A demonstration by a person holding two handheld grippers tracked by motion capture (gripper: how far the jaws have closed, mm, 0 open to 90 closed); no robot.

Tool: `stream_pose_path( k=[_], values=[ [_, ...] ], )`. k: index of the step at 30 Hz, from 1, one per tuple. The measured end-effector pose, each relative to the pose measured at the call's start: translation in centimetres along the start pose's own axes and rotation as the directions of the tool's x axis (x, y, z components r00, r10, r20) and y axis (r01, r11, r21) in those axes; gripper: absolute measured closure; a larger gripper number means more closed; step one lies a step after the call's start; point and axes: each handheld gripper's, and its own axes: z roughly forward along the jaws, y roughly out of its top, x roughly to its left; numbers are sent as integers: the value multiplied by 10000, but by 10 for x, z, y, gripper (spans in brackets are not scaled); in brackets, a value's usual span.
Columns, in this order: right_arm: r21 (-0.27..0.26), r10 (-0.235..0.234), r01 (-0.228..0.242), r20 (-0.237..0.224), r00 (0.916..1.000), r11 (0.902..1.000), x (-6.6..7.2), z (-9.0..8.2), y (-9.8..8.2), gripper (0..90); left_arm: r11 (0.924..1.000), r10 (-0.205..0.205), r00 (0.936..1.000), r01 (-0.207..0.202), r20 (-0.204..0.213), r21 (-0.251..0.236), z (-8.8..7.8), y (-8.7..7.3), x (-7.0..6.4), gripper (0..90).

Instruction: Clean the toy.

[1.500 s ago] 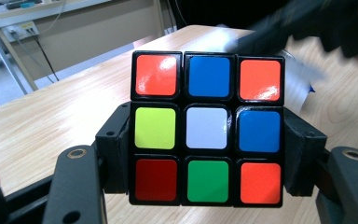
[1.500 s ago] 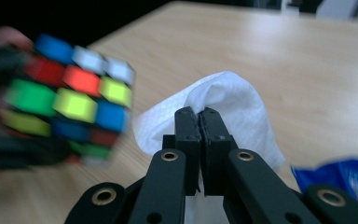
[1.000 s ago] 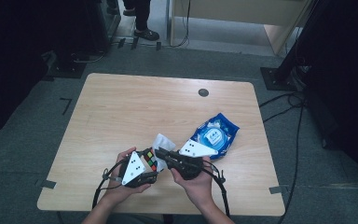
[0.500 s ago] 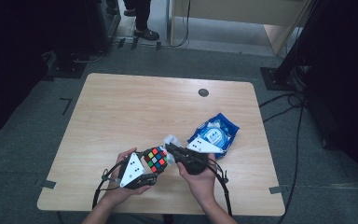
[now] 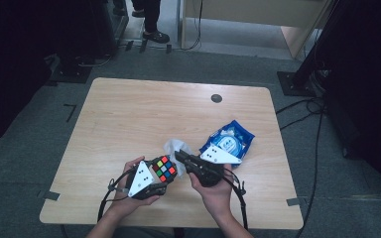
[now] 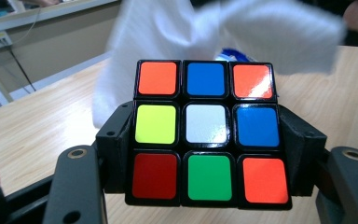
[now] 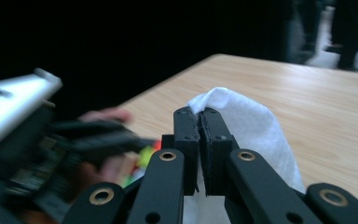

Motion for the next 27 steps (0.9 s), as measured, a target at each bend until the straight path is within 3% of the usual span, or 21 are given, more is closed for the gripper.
stream_pose_path(
  k=[2,7,12,18,21,27],
  values=[
    [-6,-158,158,-382,9991,9999,10,2,1,874,10000,52,9999,-51,88,-79,0,2,-2,342],
    [203,-306,311,-272,9992,9993,11,7,-6,873,9997,102,9997,-97,231,-232,-2,5,-5,342],
    [3,-524,524,-157,9985,9986,10,7,-9,872,9995,34,9997,-27,232,-306,-3,5,-3,342],
    [-174,-259,261,132,9996,9995,4,5,-11,871,9972,-217,9993,237,288,-702,-10,9,1,342],
    [-247,38,-38,14,10000,9997,-2,7,-15,871,9972,-238,9993,257,271,-707,-11,10,2,342],
    [423,129,-142,319,9994,9990,-15,14,-26,867,9962,-245,9992,270,321,-826,-12,10,2,342]
  ],
)
